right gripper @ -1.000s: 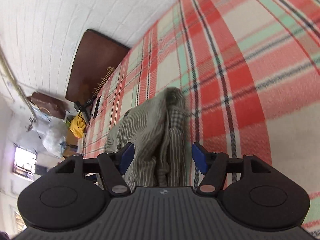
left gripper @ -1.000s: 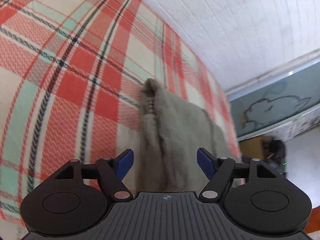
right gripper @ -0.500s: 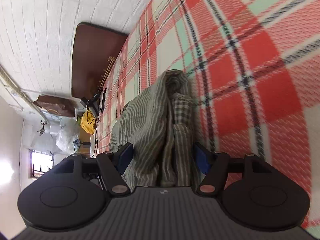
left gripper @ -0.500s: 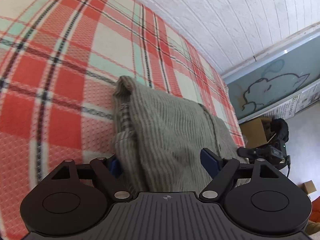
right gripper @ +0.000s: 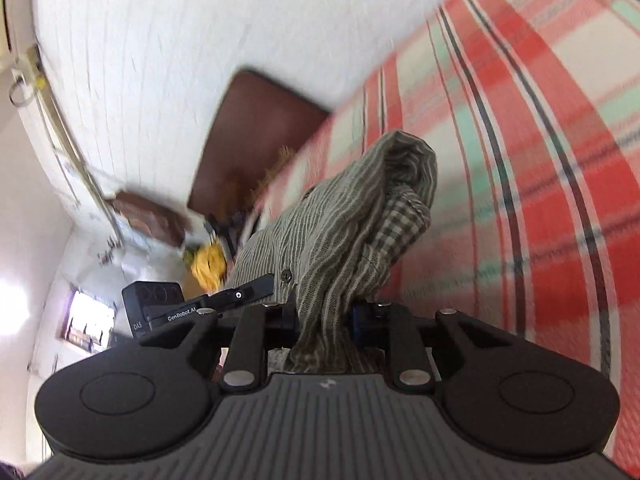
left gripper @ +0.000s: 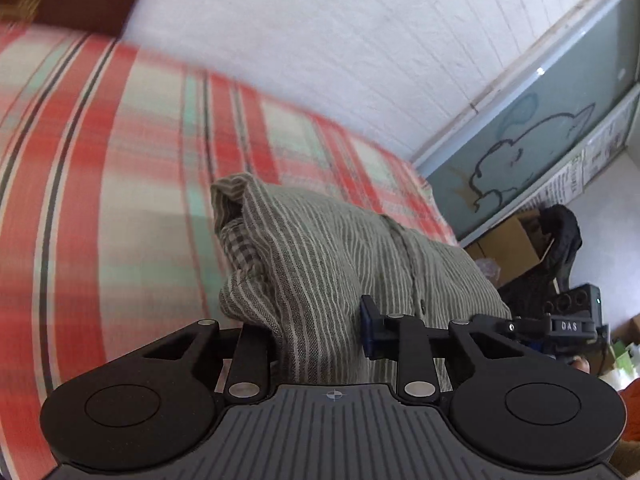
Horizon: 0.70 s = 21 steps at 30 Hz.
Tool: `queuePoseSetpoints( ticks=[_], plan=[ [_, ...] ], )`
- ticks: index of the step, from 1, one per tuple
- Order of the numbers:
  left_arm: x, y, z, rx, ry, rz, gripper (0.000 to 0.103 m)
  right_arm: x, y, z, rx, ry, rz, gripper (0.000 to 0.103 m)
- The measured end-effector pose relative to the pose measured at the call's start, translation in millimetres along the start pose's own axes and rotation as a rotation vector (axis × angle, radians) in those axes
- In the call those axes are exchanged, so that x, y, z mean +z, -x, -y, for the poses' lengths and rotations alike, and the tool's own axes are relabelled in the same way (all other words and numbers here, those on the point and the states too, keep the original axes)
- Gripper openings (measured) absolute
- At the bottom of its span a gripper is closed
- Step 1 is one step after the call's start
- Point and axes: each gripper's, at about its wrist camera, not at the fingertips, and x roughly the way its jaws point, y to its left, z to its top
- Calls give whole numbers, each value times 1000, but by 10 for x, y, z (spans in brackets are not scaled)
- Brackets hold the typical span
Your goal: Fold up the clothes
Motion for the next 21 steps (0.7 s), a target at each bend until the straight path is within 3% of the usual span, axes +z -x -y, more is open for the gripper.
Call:
queuePoseSetpoints(
  ticks=[4,5,6,9,10,14,17,21],
  plan=[
    [445,-272,-83,41,-40,31,29,241,-159,59,-13,20,127,27],
    [517,-363,-139,59,-30,30,47,307,-222,137,-44,12,148,37],
    [539,-482,-237,87,6,14,54,367,-292,243,-89,-7,162,47],
    [472,-753,-538,183,74,-42,58,480,-474,551,-290,-50,160,53],
    [435,-743,-614,184,85,-45,63,493,-477,599,-319,-49,156,54],
    [347,-305,-599,171,59,39,66,457,-201,432,-323,37,235,63],
    [228,104,-407,208,-18,123,72,335,-5,113,-320,180,297,63],
    [-113,289,175,297,-276,163,73,9,-45,-347,-283,385,266,63]
  ],
)
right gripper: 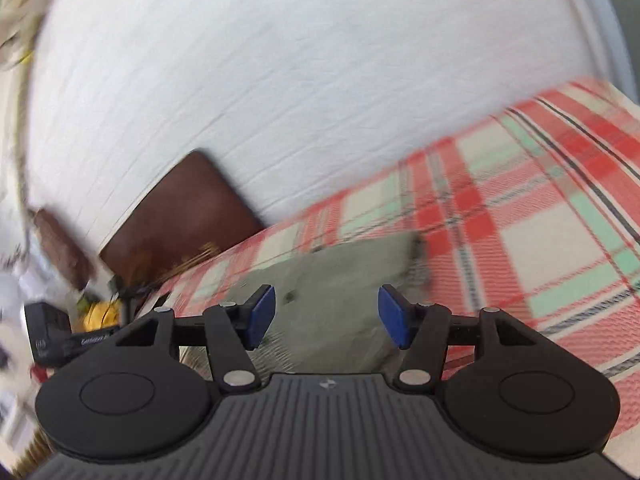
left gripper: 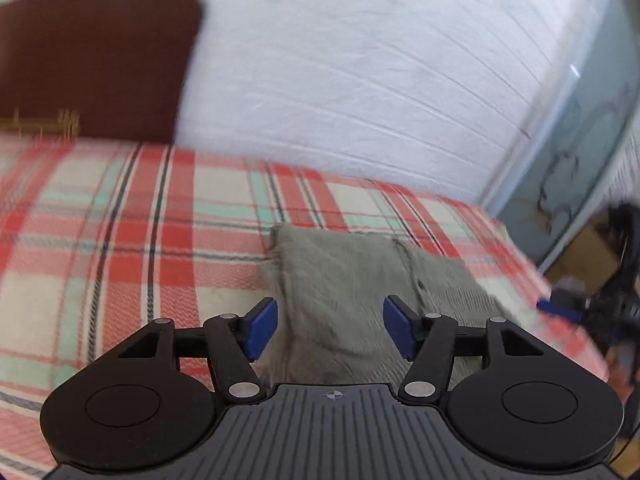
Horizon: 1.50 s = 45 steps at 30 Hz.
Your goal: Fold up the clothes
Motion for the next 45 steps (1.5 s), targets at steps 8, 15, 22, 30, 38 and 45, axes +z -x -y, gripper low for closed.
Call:
queuePoseSetpoints(
  ticks=[8,15,22,30,38,45],
  plan=[
    [-461,-78,727,6,-246,-33,73,-599,-116,-791,-96,447,-66,59],
    [-589,-212,863,22,-315,-43,73,-847,-114,-847,-148,571,-116,57],
    [-606,-357,671,45,-219,-70,70,-834,-183,-725,-203,560,-122,43],
    [-586,-459,747,46,-350,-88,25,-940,-278,-812,-261,680,-124,7],
    [-595,-424,477,62,-256,-75,5,-948,-152,-694,-258,681,-126,4],
    [-509,-362,705,15,-388,-35,57,-843,-200,-857,-211,711,-63,25]
  ],
)
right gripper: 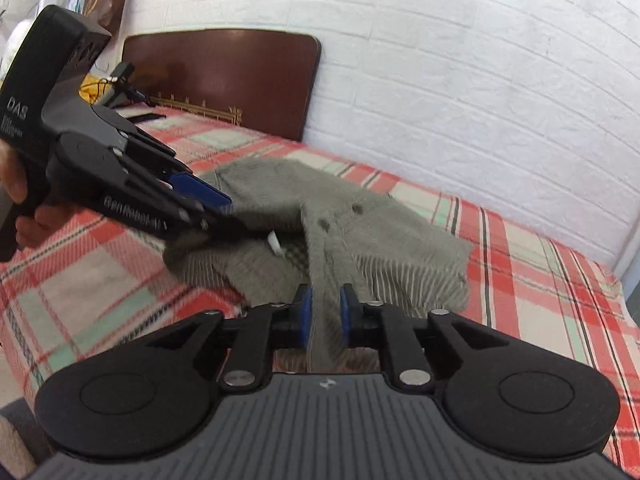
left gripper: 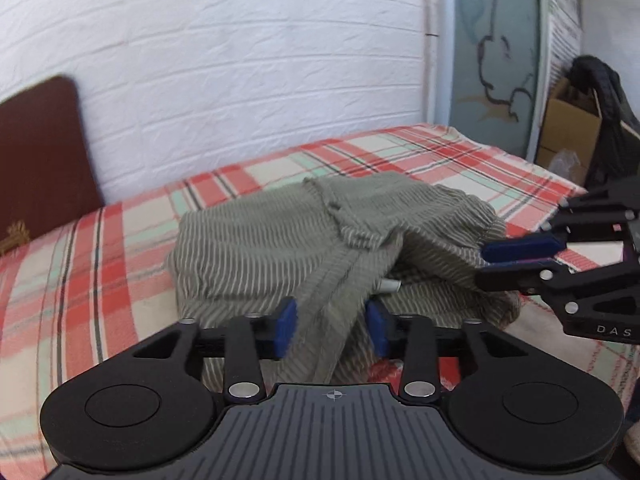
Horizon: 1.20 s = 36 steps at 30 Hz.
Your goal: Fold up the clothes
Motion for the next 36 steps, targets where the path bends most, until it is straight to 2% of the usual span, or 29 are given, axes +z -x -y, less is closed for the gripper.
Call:
queuePoseSetpoints(
  ticks=[3,4,5,7,8,9,12,15,18,21,25,28,29,32,33,34,36],
  plan=[
    [68,-108,34,-11,-44,-22,57,68,-80,-24,-1,6,6,30],
    [82,-143,36,-22,-51,-33,49,82,-104,-26,5,4,3,29],
    [90,-170,30,-40,-54,-46,27,95,-129,-23,11,0,-3,28],
    [109,-207,-19,-93,-42,-69,8,123,-176,33,40,-35,-25,8],
    [125,-214,-76,-124,-13,-72,8,133,-188,107,65,-88,-28,2],
    [142,-226,-149,-161,25,-72,7,141,-196,194,93,-151,-25,2],
    [170,-285,-474,-274,204,-42,7,132,-234,489,152,-353,-14,2],
    [141,-418,-809,-365,376,-32,8,80,-286,708,151,-458,-18,2],
    [72,-583,-993,-354,468,-49,9,39,-368,809,149,-488,-36,2],
    [-3,-721,-1043,-342,490,-64,12,-10,-471,802,145,-473,-63,3],
    [-84,-753,-1100,-356,524,-38,13,-133,-559,805,132,-498,-83,5],
    [-161,-665,-1185,-367,573,-16,26,-145,-492,834,128,-519,-57,12],
    [-181,-645,-1201,-362,578,-12,26,-143,-485,835,121,-508,-53,18],
    [-219,-647,-1207,-360,589,-15,26,-169,-532,838,121,-495,-67,19],
    [-225,-645,-1201,-358,592,-15,29,-167,-529,839,121,-496,-64,20],
    [-228,-636,-1189,-354,591,-14,37,-161,-518,828,119,-487,-62,20],
    [-225,-597,-1149,-340,576,-13,38,-155,-487,794,110,-447,-64,25]
  ],
)
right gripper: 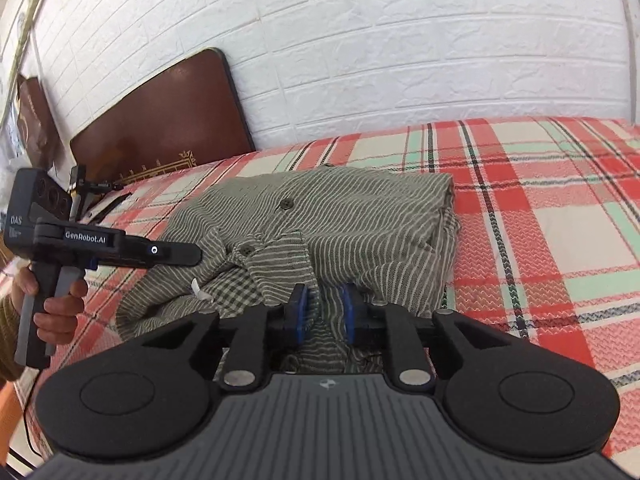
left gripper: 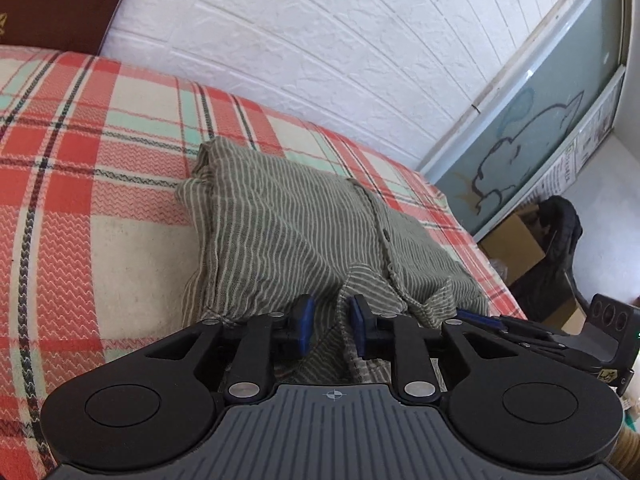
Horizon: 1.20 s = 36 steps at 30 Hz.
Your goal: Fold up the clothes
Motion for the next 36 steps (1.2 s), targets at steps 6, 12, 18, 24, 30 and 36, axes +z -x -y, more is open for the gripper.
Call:
queuePoseSetpoints(
  ticks=[6,12,18,24,30,36],
  plan=[
    [-18,87,145,61,-38,19,45,14,143,-85,-11,49,17,33],
    [91,19,350,121,-132,11,51,159,252,-297,31,109,97,35],
    [125,-93,399,134,-154,-6,52,238,284,-544,177,162,86,13],
    [131,-115,354,125,-143,-9,52,97,118,-770,226,261,-22,13],
    [128,-131,339,121,-156,-9,53,156,-35,-585,34,221,16,13],
    [92,-199,308,124,-171,-9,54,88,-285,-338,25,120,-58,13]
  ],
)
